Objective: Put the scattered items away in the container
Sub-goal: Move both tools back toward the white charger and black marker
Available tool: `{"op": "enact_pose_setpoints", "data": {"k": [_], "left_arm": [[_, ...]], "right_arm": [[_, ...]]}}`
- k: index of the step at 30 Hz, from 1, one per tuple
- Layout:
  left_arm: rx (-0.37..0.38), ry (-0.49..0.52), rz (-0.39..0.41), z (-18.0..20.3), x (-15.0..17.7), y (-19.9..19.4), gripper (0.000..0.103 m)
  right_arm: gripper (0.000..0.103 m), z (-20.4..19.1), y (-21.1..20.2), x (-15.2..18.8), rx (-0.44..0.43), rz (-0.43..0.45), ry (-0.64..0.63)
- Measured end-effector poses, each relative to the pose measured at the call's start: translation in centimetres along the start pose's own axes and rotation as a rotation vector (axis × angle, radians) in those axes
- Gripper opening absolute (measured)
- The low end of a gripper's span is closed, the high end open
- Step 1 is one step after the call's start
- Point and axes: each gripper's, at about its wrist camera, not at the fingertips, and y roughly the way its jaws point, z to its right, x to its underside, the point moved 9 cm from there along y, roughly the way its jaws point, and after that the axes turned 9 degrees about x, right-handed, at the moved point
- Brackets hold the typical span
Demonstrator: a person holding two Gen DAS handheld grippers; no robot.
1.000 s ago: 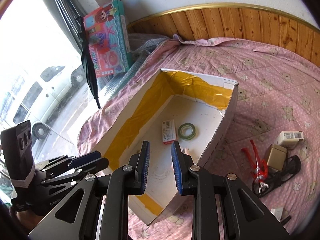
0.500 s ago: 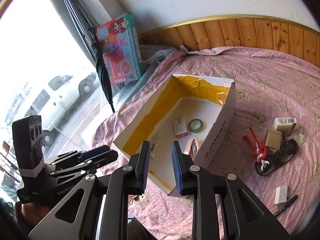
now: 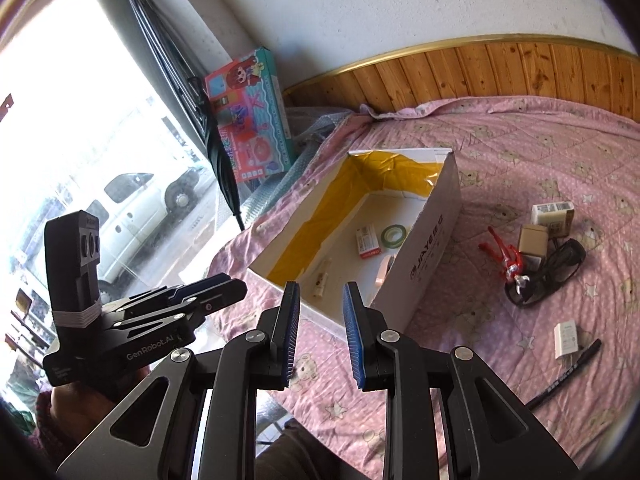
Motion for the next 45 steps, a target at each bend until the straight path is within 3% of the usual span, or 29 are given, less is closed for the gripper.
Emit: {"op": "enact_pose_setpoints", "data": {"k": [6,14,26,40,45], "left_arm": [[0.016,0.022,-0.001,1.4,1.3,-0.4,0.027],[0.096,0.062,-0.022,5.1,3.6,0.4,0.032],[0.211,0.128,-0.117,11.7,7.2,4.5,0.032],[0.309,0.199,-0.267,18.3,11.0,10.5,0.046],[0.335,0.198,-0.322,20.1,12.0,13.2,0.047]], "right_arm": [[0.025,1.0,-1.2,2.0,-0.003,0.006,0.039],[0.025,4.0,-3.2,5.5,0.022,0.01,0.109],[0.025,12.1,-5.8,11.3,0.143,-0.008,0.256],[0.026,21.5,-6.4,17.5,0.335,-0.059,0.374],[0.027,24.0,-6.2,19.1,0.355,-0.085,0.432]]}}
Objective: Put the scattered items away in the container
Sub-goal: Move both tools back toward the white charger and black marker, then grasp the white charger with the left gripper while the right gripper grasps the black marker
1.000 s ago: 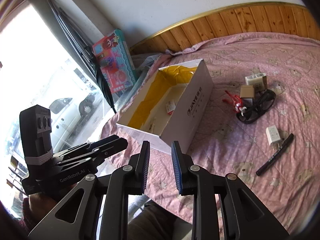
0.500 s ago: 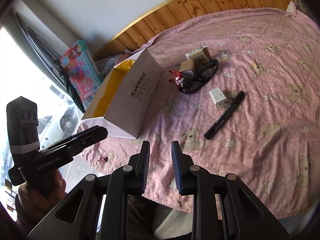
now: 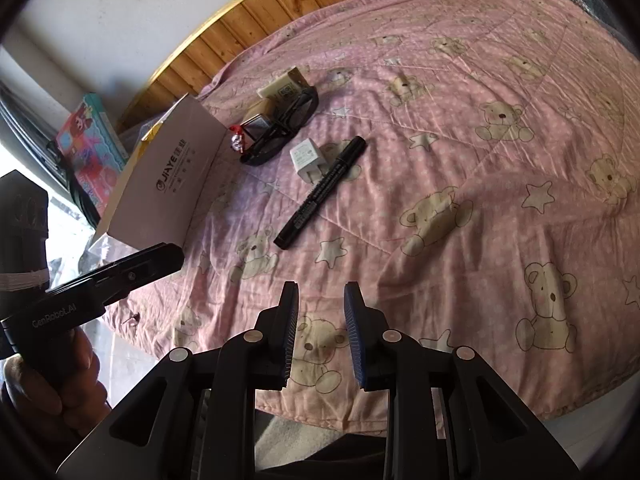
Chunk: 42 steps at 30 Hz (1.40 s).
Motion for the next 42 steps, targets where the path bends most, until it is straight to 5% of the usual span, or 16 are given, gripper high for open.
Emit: {"op": "enact_pose_setpoints", "data": {"k": [10,14,23,31,42], "left_arm": [[0.031,-0.037,-0.02,-0.1,-3.9,4.1,0.047],[0.031,-0.073,0.0,-0.9,-6.3,4.8,0.047],[0.051,-0.126,-0.029,-2.3,-9.2,7.9,0.05],[0.065,-0.151,-0.089,-2.8,-9.8,12.2,0.05],[-0.022,-0.04,-0.108,-2.7,-9.6,16.0,0.048]], "right_arm": [[0.03,-1.2,3.0,-1.7,-0.02,-0.042,0.02],[0.038,-1.9,5.1,-3.7,0.017,-0.046,0.04],[0.038,-3.0,10.4,-6.2,0.105,-0.061,0.02],[0.018,-1.2,9.4,-7.0,0.23,-0.024,-0.105],[0.03,1.1,9.4,-7.9,0.243,0.001,-0.084]]}}
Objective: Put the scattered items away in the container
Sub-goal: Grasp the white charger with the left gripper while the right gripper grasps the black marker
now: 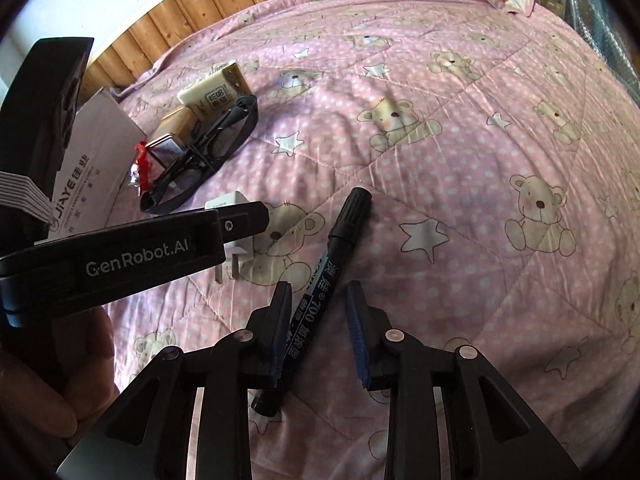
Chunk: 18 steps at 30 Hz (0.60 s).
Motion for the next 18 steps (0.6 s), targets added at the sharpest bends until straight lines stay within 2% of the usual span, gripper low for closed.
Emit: {"op": "enact_pose_setpoints", "data": {"k": [2,5,10,12,14,18], "left_arm": [[-0.003,0.006,0.006,-0.2,0.1,-0.1,0.043],[-0.018,0.023,0.017,-0.6,0.4,-0.5,0.035],[-0.015,-0.026,0.039,-1.3,0.9,-1.0,0.035],[-0.052,0.022,0.046,-0.8,0.8,-0.8,0.035],[-0.078,0.069,0.042,-0.4,0.8,-0.5,0.034],[-0.086,0.072,0.038,-0.5,0.7,-0.8,0.033]], "right_arm": [[0.022,0.2,0.1,-0.2,-0.009,0.005,0.01],[0.017,0.8,-0.2,-0.4,-0.033,0.0,0.022],[0.018,0.7,0.2,-0.2,-0.027,0.014,-0.011],[0.018,0.3,0.3,-0.3,-0.004,0.036,-0.045],[0.018,0.3,0.3,-0.4,-0.017,0.038,-0.039],[0.014,0.9,0.1,-0.4,-0.074,0.019,-0.002]]}}
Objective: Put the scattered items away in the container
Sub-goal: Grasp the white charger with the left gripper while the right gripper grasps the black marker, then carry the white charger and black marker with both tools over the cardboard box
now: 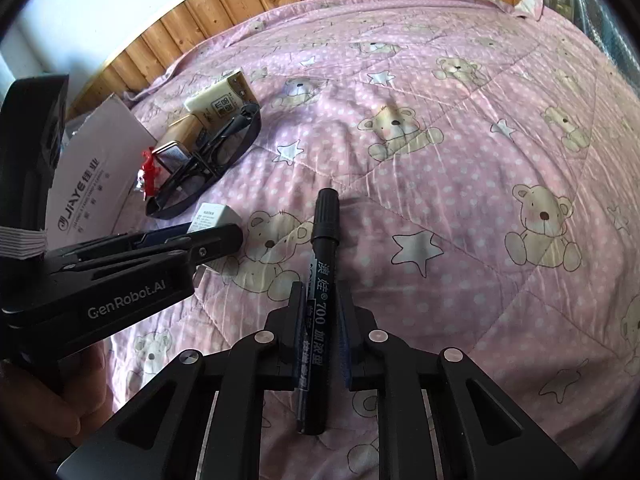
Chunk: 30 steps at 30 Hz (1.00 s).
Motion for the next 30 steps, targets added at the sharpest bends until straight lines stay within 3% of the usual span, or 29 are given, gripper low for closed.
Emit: {"op": "enact_pose_setpoints", "data": {"k": [12,30], "left_arm": [[0.006,0.007,0.074,1.0,0.1,-5.3,0.033],[0.001,-0.043,0.193,0.0,4.3,-13.5,0.033]], "right_arm": [[0.014,-2.0,-4.0,0.6,-0.046,0.045,-0.006],[0.014,-7.5,-9.8,3.7,-0.051,0.111,-0.109]]}}
